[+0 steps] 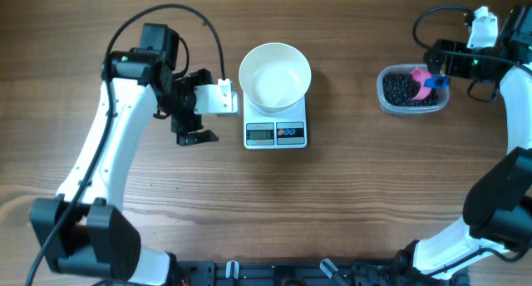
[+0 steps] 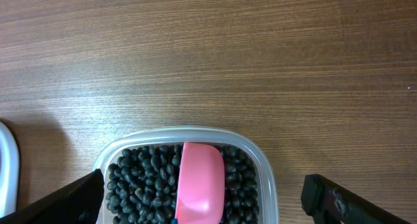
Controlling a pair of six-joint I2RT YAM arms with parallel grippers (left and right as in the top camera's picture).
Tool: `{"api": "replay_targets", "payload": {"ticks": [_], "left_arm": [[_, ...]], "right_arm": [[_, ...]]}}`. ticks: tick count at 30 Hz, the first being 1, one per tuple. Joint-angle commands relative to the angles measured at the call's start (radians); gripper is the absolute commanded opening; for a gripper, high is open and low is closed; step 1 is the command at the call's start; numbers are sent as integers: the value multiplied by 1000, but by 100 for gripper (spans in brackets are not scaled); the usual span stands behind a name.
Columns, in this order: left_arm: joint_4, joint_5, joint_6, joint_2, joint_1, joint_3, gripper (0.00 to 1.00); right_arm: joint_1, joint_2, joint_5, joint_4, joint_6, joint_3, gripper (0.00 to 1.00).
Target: Scoop item into bowl and weigh 150g on scale
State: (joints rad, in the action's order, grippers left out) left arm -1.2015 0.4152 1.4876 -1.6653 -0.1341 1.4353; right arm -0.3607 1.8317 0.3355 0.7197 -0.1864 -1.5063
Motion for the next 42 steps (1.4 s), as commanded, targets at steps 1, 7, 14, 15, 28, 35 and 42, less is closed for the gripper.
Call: {"api": "replay_targets", "payload": {"ticks": [1,7,14,15,28,35,42], "left_arm": [[14,17,9,-52,-26,5,100],[90,-41,-78,-99,-49,5,100],[139,34,-78,-112,-52,5,100],[141,34,-78,-124,-52,4,100],[151,33,-79,-174,-52,4,100],[151,33,-79,-174,-52,4,100],[151,33,-79,-174,-52,4,100]], "right_arm": [[4,-14,-3,-2,6,-21,100],[4,-14,-3,-2,6,-21,100],[4,-14,-3,-2,6,-21,100],[4,-14,-3,-2,6,-21,100],[4,-14,-3,-2,6,-21,100],[4,-14,-3,-2,6,-21,100],[4,-14,-3,-2,5,-21,100]]}}
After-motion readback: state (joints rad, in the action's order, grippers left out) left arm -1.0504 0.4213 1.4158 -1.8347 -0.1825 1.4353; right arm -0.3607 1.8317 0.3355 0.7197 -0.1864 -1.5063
